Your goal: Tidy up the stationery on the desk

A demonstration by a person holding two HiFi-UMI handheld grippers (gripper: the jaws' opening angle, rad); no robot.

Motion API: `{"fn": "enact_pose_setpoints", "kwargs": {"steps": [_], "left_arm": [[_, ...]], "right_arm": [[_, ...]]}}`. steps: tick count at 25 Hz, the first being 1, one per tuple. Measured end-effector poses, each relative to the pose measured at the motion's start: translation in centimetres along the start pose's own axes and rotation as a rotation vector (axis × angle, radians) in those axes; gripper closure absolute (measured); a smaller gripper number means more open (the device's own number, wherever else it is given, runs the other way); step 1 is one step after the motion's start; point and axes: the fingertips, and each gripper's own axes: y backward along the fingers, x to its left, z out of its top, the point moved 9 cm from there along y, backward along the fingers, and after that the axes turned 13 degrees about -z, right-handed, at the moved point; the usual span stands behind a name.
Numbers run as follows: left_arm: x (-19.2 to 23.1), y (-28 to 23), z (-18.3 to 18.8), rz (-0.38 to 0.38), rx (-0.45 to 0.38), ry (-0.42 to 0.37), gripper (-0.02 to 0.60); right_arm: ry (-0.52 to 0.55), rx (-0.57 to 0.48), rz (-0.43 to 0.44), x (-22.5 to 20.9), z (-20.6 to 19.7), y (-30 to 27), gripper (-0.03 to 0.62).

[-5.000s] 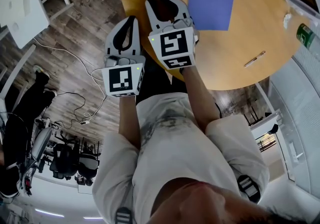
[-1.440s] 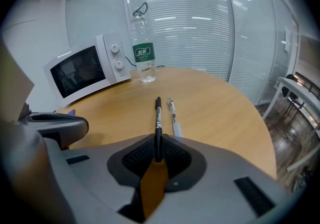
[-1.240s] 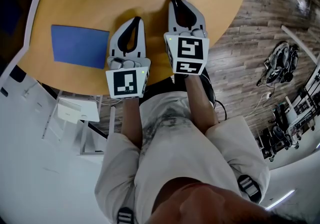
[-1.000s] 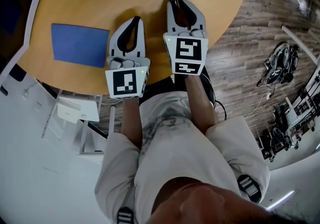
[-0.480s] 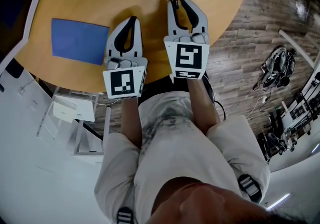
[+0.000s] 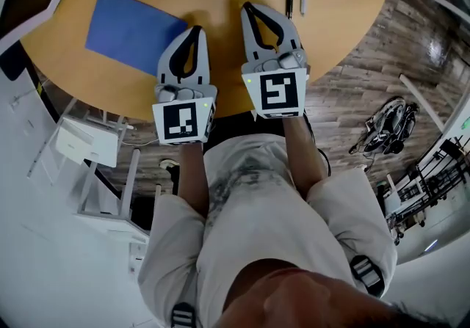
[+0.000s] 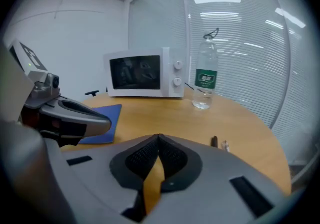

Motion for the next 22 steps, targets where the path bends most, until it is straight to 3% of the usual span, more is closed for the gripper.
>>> {"fn": "enact_pose_setpoints", "kwargs": {"steps": [10,14,18,22], "left_arm": [[3.0,5.1,-2.6,0.185,-0.047,0.083,0.572],[3.8,7.0,-4.0,0.291,-0.046,0.132,0.572],[4.0,8.3,-5.4,0.381,-0.035,0.183,0.572],[4.6,9.1,-6.3,0.410,0.004,0.207,0.572]], "right_arm": [[0.147,-0.037,0.283,5.6,1.9,-2.2,0.533],[0.219,-0.047,0.387,7.9,2.2,-2.7,0.533],[0.281,-0.036,0.470,9.8,2.0,-3.4,0.533],[0.328,-0.024,0.515,11.4,2.1,-4.4,0.533]]}}
